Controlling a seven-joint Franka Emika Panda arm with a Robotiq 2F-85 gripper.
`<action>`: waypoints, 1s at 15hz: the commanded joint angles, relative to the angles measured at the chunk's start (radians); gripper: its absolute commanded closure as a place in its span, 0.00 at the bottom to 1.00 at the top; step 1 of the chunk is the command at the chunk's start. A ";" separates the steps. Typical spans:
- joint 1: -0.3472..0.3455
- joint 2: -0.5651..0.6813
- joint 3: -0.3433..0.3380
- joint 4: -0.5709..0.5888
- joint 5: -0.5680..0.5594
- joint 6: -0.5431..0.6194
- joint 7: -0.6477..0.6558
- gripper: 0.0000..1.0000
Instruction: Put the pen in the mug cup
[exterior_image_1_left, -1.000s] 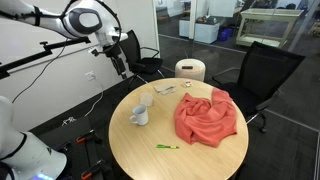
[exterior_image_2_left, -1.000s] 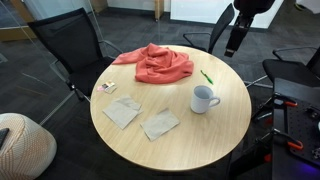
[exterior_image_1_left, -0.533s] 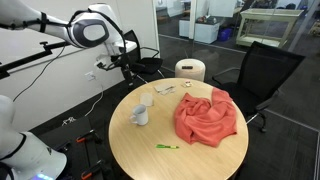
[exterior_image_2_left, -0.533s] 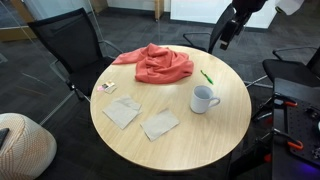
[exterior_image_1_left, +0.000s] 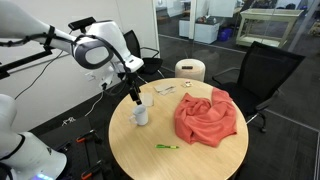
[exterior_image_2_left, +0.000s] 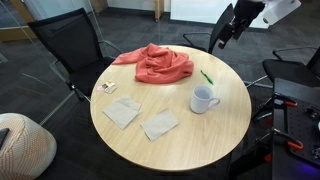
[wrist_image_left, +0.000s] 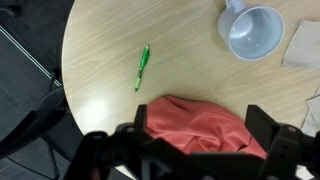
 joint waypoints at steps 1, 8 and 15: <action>-0.044 0.032 -0.033 -0.042 0.034 0.109 0.013 0.00; -0.098 0.191 -0.114 -0.015 0.087 0.262 0.011 0.00; -0.085 0.361 -0.177 0.046 0.219 0.363 0.001 0.00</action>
